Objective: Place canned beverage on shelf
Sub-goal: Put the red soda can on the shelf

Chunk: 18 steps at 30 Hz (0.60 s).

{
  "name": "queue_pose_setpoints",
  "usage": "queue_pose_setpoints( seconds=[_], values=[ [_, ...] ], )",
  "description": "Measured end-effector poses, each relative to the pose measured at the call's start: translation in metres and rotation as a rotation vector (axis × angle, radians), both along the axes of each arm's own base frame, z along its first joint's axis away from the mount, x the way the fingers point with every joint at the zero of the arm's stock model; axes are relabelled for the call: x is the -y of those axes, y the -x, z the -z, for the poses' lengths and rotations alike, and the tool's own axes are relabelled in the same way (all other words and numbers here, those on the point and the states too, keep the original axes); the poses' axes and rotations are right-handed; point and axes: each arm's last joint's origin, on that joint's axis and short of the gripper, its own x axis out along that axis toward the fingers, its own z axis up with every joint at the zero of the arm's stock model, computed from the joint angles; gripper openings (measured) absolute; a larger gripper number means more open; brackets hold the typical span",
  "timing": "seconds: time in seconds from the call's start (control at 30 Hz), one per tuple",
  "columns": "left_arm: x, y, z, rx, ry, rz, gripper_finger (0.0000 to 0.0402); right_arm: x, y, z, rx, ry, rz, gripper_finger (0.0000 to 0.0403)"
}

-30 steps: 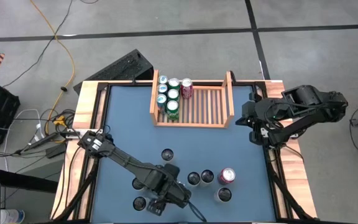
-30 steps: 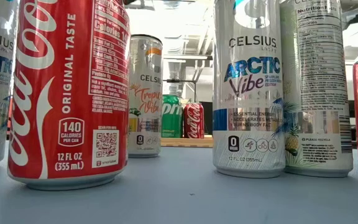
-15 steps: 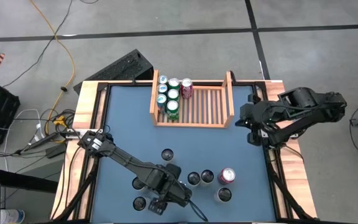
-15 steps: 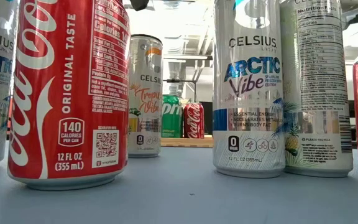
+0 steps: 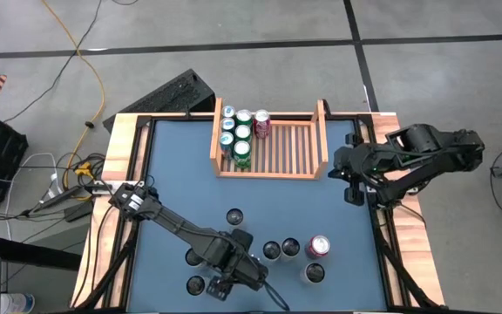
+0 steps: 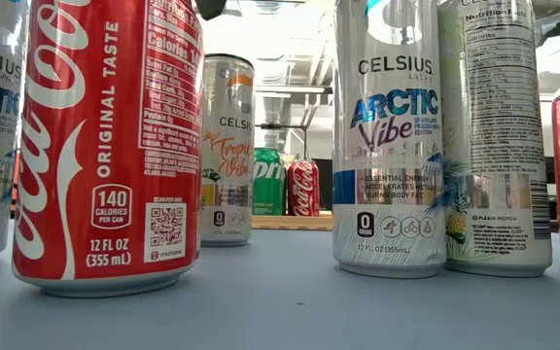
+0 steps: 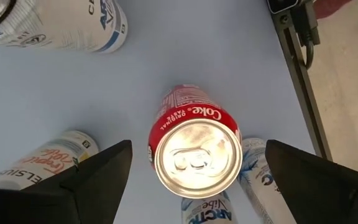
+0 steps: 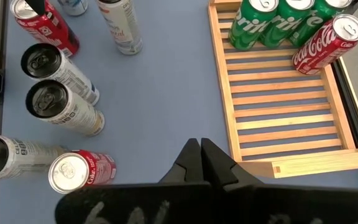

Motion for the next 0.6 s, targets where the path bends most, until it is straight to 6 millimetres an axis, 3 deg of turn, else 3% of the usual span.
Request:
queue_pose_setpoints(
  seconds=[0.13,0.4,0.6],
  values=[
    [-0.003,0.002,0.008,0.004,0.016,-0.011,0.0356,0.000,0.000,0.000,0.000,0.000,-0.001,0.0000],
    [-0.014,0.027,0.008,0.105,0.103,-0.035,0.0356,0.000,0.000,0.000,0.000,0.000,0.000,0.0000],
    [-0.012,0.028,0.018,0.104,0.110,-0.015,0.0356,0.001,0.000,0.000,0.006,0.020,0.015,0.0000]
  ],
)
